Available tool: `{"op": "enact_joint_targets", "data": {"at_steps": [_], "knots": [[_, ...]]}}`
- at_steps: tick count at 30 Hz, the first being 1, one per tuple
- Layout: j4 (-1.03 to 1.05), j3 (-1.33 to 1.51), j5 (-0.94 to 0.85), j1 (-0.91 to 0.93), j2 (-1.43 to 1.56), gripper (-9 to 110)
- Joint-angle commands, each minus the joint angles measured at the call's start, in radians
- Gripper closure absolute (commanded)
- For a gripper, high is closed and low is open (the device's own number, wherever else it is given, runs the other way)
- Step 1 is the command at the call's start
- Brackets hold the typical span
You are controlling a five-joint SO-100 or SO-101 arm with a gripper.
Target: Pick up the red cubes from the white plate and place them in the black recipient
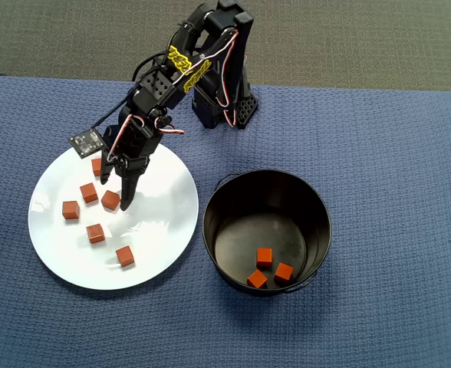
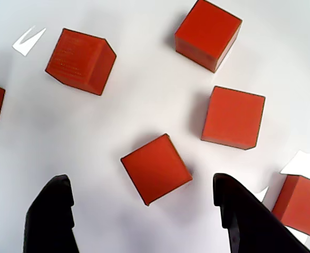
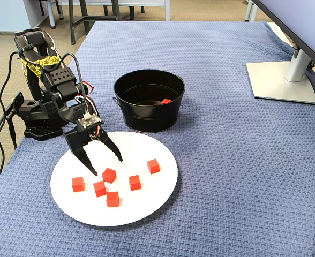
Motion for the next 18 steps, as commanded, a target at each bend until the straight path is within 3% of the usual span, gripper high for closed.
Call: {"op": "enact_joint_targets", "data": {"at_steps": [1, 18], "knots": [[-0.054, -0.044, -0.005, 0.002, -0.02, 74], [-0.095, -0.107, 0.043, -0.018, -0.129, 79]]}}
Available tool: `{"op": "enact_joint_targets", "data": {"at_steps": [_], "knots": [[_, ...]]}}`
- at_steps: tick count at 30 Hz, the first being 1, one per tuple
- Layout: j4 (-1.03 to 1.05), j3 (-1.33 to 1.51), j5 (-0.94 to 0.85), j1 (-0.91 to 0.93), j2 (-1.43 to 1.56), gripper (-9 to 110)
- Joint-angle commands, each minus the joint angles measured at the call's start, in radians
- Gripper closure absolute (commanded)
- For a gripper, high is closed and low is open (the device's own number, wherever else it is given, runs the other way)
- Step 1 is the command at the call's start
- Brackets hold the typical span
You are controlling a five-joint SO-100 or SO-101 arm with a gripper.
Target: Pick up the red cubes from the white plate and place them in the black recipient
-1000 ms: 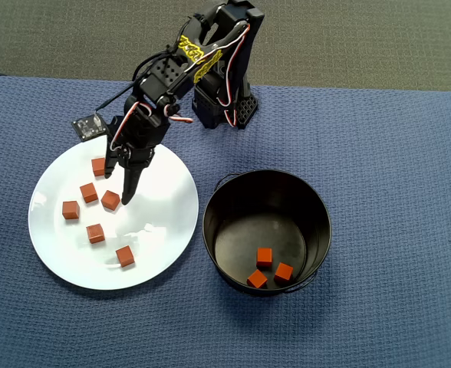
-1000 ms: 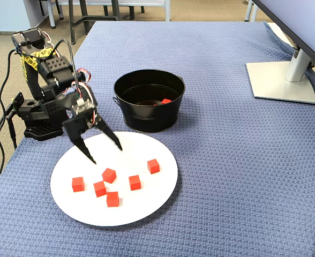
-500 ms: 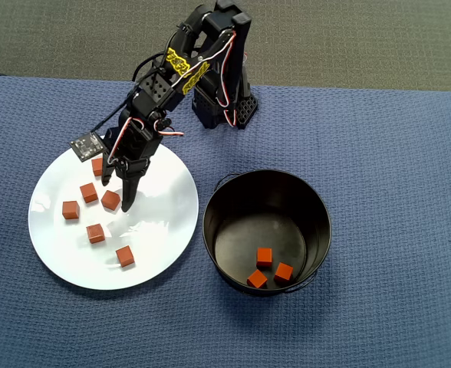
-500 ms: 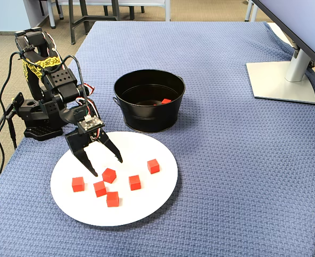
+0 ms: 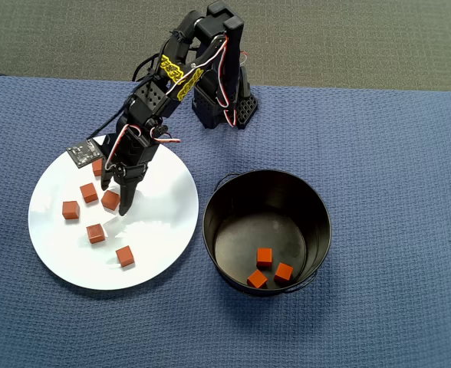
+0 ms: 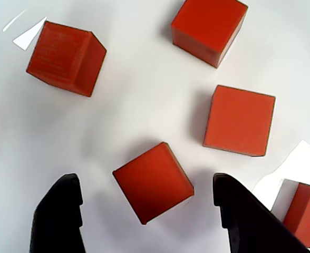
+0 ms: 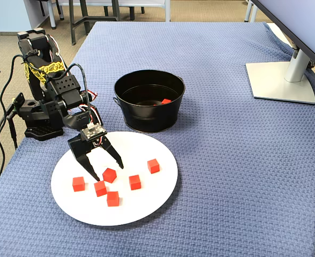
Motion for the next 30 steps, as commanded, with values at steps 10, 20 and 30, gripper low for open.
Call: {"op": "enact_joint_targets", "data": {"at_steps": [10, 20, 30], "knots": [[-0.028, -0.091, 0.037, -0.031, -0.025, 86], [-0.04, -0.044, 0.029, -0.035, -0.002, 91], [-0.074, -0.011, 0.052, -0.041, 0.023, 99]]}}
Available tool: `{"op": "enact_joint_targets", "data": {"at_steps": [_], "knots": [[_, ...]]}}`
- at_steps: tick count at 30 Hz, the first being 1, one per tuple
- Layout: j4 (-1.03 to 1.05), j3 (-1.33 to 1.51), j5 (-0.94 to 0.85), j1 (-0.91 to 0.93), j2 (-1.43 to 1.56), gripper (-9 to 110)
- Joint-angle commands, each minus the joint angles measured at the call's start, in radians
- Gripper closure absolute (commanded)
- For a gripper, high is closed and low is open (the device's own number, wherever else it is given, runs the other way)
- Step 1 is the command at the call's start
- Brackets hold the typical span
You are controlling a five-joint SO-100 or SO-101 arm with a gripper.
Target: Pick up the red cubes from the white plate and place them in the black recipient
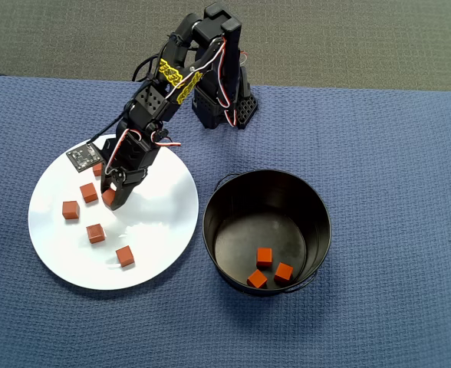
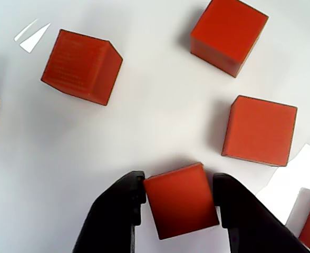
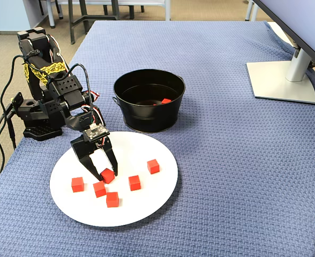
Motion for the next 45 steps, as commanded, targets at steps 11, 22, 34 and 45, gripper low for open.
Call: {"op": "enact_joint_targets", "data": {"at_steps": [11, 22, 34, 45], "knots": [[0.195, -0.067, 0.267, -0.028, 0.282, 101], [0.667, -0.365, 0.884, -0.351, 0.58, 102], [0.891, -0.718, 1.031, -0.873, 0.236, 68], [0.729, -0.557, 0.779, -0.36, 0.413, 81]]}}
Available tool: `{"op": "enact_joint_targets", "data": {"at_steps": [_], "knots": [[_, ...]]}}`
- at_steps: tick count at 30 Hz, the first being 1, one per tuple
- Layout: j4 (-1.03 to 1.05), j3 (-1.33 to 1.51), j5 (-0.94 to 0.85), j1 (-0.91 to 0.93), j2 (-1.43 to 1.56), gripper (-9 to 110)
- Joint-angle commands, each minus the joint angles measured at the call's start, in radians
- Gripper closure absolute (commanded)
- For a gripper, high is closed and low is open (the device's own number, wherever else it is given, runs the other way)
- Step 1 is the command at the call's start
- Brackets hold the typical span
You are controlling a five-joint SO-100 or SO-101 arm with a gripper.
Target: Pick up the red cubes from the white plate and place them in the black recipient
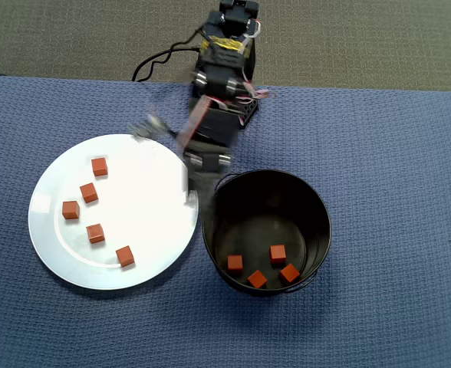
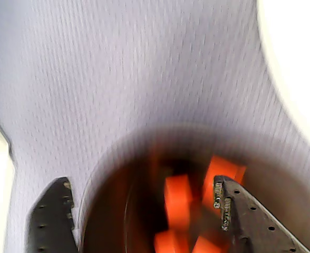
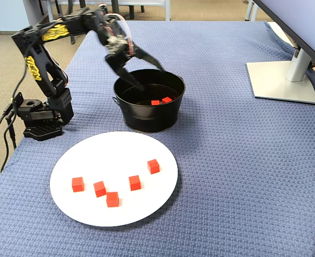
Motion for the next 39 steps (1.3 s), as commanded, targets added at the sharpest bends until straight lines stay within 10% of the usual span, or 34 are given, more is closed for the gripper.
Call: {"op": "enact_joint_targets", "data": {"at_steps": [1, 12, 39], "knots": [[-0.121, 0.101, -0.158, 0.21, 0.081, 81], [-0.568, 0.488, -0.689, 0.525, -0.02, 77], [-0.865, 0.505, -0.891, 0.687, -0.37, 79]]}}
